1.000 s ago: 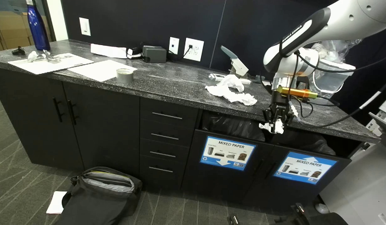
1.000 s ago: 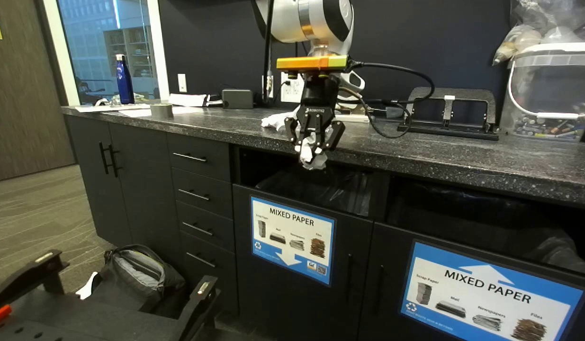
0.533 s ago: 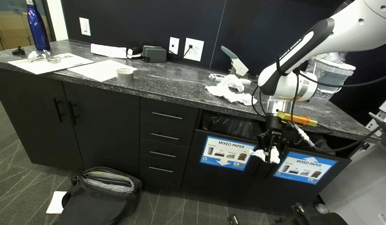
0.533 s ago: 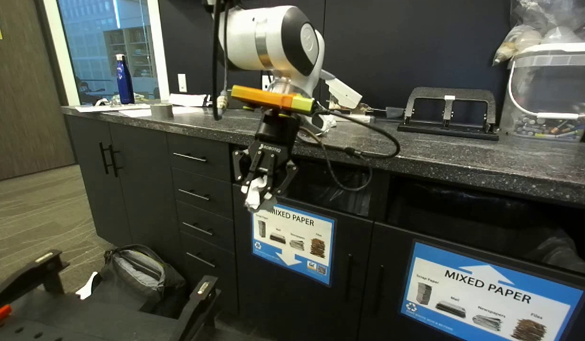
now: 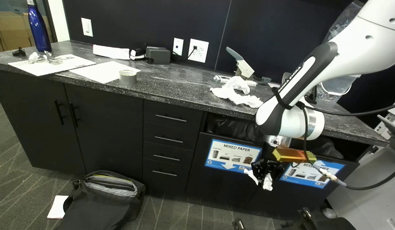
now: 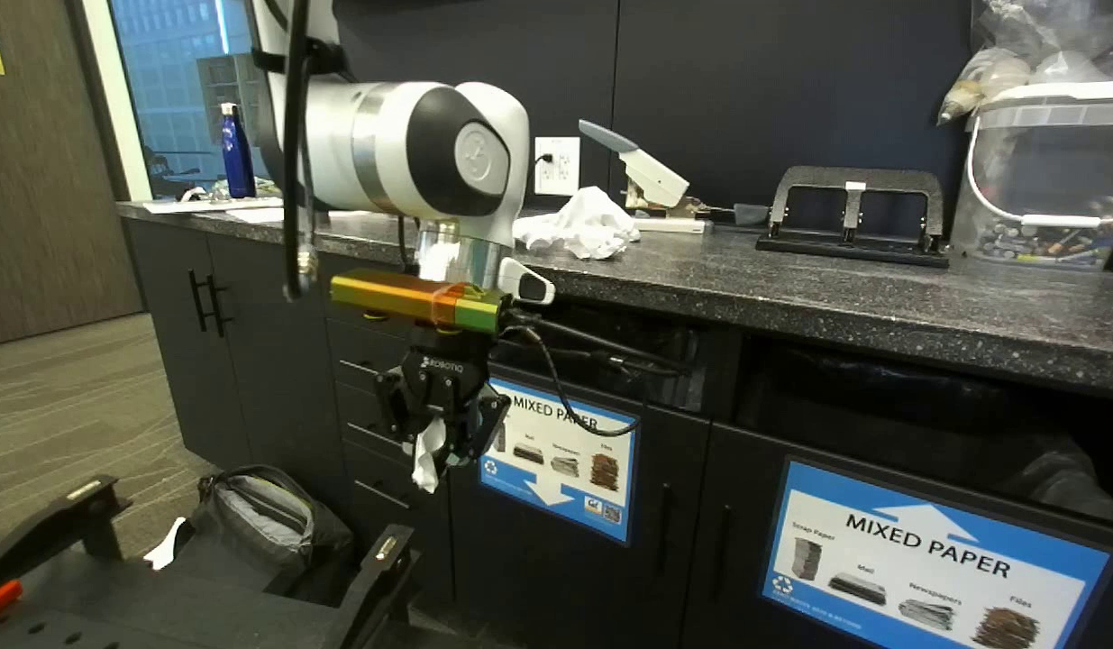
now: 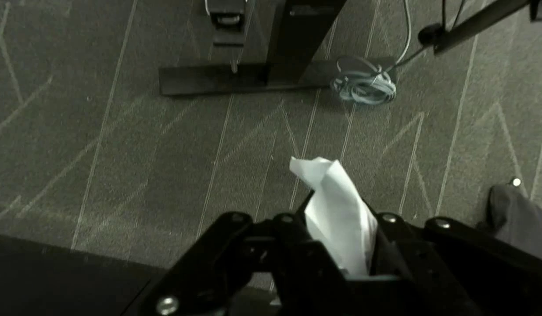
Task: The papers on the counter and put them in the recycle bin
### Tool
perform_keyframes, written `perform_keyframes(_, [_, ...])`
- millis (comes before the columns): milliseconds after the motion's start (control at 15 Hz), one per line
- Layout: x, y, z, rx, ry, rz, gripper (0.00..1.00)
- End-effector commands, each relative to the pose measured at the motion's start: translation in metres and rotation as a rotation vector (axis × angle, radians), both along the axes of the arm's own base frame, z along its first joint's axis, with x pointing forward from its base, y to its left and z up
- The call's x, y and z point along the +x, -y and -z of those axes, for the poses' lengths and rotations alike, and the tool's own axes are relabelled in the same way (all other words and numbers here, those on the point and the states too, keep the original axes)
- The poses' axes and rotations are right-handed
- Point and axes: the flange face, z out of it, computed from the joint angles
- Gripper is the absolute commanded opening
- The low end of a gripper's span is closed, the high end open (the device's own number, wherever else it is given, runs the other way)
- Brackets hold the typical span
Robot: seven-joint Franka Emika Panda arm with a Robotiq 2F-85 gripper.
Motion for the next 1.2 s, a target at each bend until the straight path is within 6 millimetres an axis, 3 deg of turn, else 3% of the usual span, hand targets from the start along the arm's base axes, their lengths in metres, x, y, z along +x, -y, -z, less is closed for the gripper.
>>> perform_keyframes(0, [0.011,-0.025,0.017,-0.048,0.181,0.032,0.13])
perform_keyframes(267, [0.027,-0.045,0.038,-0.045,0.400,0.134,0.12])
perform_keyframes(400, [0.035,-0.051,0.039,-0.030,0.492,0.194,0.12])
perform_keyframes(867, [0.067,-0.059,0.013,-0.022,0.838,0.322,0.13])
perform_keyframes(1133, [0.097,-0.048,0.018,-0.046,1.029,0.377,0.13])
